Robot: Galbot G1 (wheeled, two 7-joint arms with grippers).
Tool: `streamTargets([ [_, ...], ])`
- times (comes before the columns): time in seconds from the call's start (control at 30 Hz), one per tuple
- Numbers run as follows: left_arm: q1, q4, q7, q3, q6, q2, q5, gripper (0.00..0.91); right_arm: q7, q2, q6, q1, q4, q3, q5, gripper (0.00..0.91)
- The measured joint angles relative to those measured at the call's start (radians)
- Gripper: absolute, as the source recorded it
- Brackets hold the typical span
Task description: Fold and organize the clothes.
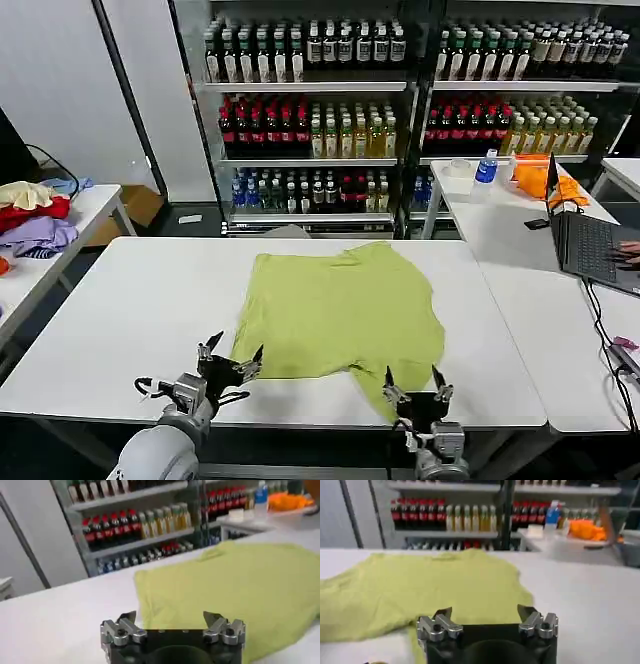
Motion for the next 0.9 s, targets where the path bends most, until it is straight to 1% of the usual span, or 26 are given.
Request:
streamTargets([
  [0.17, -0.008, 0.018, -0.003, 0.007, 0.017, 0.008, -0.001, 0.907, 0.014, 0.000, -0.026, -0.009, -0.012, -0.023, 0.006, 0.907],
  [0.2, -0.008, 0.020, -0.003, 0.009, 0.020, 0.009, -0.001, 0.665, 0.017, 0.000, -0.027, -0.009, -0.014, -0.025, 0.007, 0.907],
  [0.23, -0.008, 0.023, -0.003, 0.010, 0.022, 0.010, -0.001, 0.373, 0.020, 0.001, -0.029, -0.010, -0.017, -0.027, 0.007, 0.816],
  [0.27, -0.008, 0.026, -0.003, 0.012, 0.024, 0.010, -0.001, 0.030, 0.022, 0.002, -0.030, -0.011, -0.018, -0.030, 0.008, 0.494],
  [0.3, -0.008, 0.029, -0.004, 0.013, 0.026, 0.010, -0.002, 0.020, 0.025, 0.003, -0.031, -0.012, -0.018, -0.033, 0.010, 0.322],
  [0.33, -0.007, 0.032, -0.004, 0.014, 0.027, 0.011, -0.002, 0.020, 0.027, 0.003, -0.033, -0.014, -0.018, -0.035, 0.012, 0.131],
  [0.37, -0.007, 0.033, -0.004, 0.015, 0.029, 0.011, -0.003, 0.020, 0.029, 0.004, -0.034, -0.016, -0.018, -0.037, 0.013, 0.030],
  [0.4, -0.006, 0.033, -0.005, 0.015, 0.030, 0.011, -0.004, 0.020, 0.030, 0.004, -0.035, -0.018, -0.017, -0.038, 0.014, 0.000],
  [0.7, 0.013, 0.032, 0.005, 0.013, 0.039, 0.019, -0.028, 0.030, 0.037, -0.001, -0.043, -0.039, -0.003, -0.042, 0.017, 0.000],
  [0.9, 0.030, 0.032, 0.012, 0.007, 0.043, 0.018, -0.044, 0.020, 0.037, -0.006, -0.045, -0.055, 0.013, -0.037, 0.019, 0.000],
])
